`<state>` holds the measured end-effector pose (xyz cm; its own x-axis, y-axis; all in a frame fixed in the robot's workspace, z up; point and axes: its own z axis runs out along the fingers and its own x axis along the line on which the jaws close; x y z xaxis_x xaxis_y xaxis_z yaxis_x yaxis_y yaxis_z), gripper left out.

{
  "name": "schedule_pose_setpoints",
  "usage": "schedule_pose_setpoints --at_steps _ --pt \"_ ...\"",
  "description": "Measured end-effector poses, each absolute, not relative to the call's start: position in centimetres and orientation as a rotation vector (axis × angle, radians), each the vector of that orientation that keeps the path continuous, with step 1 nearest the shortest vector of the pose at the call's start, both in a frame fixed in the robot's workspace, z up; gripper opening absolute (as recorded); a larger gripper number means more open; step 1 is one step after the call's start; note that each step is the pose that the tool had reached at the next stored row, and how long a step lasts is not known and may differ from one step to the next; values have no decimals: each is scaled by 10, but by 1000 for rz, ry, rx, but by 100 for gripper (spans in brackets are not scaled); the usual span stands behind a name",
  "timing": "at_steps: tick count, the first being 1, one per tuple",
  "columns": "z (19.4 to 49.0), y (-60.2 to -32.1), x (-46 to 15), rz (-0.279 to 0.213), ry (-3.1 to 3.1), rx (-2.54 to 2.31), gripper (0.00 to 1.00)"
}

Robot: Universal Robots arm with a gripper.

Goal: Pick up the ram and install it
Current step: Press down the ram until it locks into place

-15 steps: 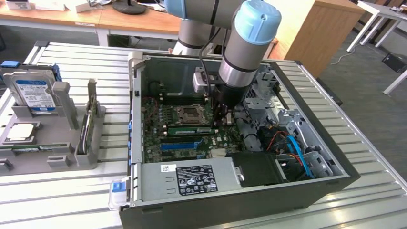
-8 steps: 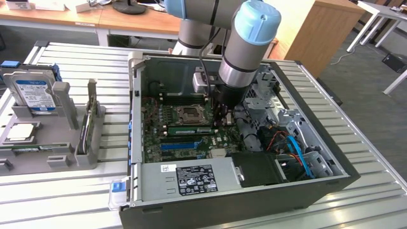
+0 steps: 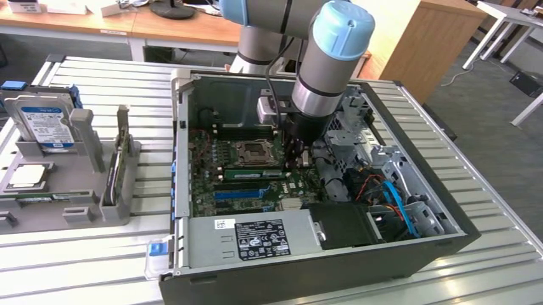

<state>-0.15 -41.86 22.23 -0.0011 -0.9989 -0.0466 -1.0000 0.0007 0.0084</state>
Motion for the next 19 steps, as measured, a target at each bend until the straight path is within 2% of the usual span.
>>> schedule_pose_setpoints --at_steps 7,19 --pt "223 -418 -2 62 2203 -2201 11" --pt "244 -419 -1 61 2203 -2201 11"
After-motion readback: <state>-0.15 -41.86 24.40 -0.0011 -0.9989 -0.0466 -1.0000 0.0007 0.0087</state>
